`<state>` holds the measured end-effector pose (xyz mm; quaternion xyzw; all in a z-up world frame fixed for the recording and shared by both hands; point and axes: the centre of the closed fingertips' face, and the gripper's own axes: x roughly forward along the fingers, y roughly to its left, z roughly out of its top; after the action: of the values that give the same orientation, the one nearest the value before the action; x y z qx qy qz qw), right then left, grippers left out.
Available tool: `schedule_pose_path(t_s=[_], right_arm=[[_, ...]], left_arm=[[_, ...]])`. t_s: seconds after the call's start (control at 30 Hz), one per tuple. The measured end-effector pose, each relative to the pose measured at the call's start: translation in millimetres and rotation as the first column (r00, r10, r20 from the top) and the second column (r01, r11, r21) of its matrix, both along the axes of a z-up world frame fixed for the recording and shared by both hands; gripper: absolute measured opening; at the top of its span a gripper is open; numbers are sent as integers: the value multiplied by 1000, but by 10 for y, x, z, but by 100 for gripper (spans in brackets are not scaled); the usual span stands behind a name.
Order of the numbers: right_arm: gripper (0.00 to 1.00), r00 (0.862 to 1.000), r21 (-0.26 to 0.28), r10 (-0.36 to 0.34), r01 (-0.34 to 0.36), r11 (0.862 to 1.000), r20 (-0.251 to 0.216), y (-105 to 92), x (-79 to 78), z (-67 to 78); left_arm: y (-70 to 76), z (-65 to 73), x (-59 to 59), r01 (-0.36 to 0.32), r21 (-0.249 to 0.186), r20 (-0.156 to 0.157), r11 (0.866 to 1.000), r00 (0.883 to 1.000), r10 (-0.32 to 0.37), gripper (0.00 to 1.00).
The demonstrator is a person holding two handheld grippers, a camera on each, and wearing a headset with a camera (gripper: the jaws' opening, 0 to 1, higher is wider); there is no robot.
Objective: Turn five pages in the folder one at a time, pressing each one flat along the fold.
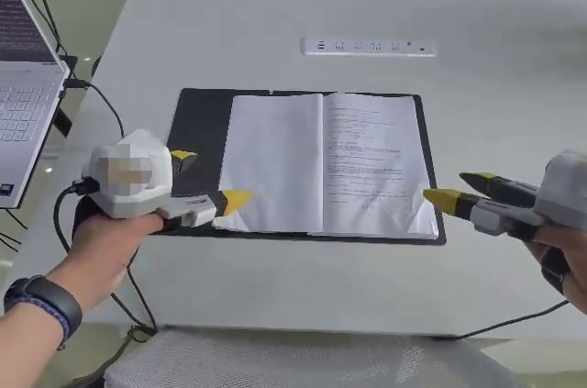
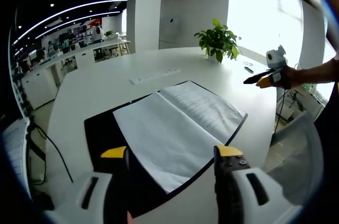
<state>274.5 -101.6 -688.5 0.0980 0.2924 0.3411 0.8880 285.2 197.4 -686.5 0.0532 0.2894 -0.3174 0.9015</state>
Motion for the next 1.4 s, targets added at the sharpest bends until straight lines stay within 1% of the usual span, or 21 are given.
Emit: schedule_pose_path(t_s=[0.13, 0.23, 0.3, 0.37, 0.53, 0.63, 0.8, 0.87, 1.03, 1.1, 1.27, 1.37, 1.4], right_arm=[[60, 1000, -19, -7, 8, 1000, 10, -44, -69, 14], [62, 1000, -56, 4, -4, 998, 10, -81, -148, -23], [63, 1000, -58, 6, -6, 998, 9, -98, -193, -47], [65, 1000, -47, 3, -3, 999, 2, -105, -227, -61], [65, 1000, -56, -3, 3, 998, -2, -136, -294, -77], [66, 1000, -61, -6, 6, 998, -1, -153, -315, -70], [66, 1000, -76, -5, 4, 997, -4, -187, -353, -90], [66, 1000, -77, -5, 4, 997, -7, -195, -370, -100], [66, 1000, -76, -8, 7, 997, -16, -210, -413, -135], [66, 1000, -72, -13, 12, 997, -17, -216, -422, -135], [65, 1000, -64, -23, 22, 998, -14, -233, -426, -117], [65, 1000, -64, -29, 29, 998, -12, -257, -424, -109], [65, 999, -62, -33, 33, 998, -12, -269, -422, -105]], left_arm=[[18, 0, -71, 7, 5, -1, 1000, 1000, -7, 68], [65, -8, -125, -8, 4, -5, 1000, 1000, 8, 68], [82, -14, -153, -14, 4, -8, 1000, 1000, 14, 69], [95, -24, -182, -16, 5, -11, 1000, 1000, 16, 69], [86, -58, -279, -13, 8, -21, 1000, 1000, 14, 70], [69, -71, -290, -10, 11, -24, 1000, 1000, 10, 70], [-14, -40, -256, -2, -7, -19, 1000, 1000, 2, 71], [-45, -45, -242, 10, 1, -18, 1000, 1000, -10, 70], [-117, -10, -186, 30, 2, -11, 1000, 999, -30, 70], [-171, 7, -156, 42, -2, -6, 999, 999, -42, 70], [-357, 39, -65, 80, -15, 6, 997, 997, -80, 70], [-502, 51, -21, 110, -23, 9, 994, 994, -110, 69], [-573, 57, 4, 123, -26, 13, 992, 992, -123, 69]])
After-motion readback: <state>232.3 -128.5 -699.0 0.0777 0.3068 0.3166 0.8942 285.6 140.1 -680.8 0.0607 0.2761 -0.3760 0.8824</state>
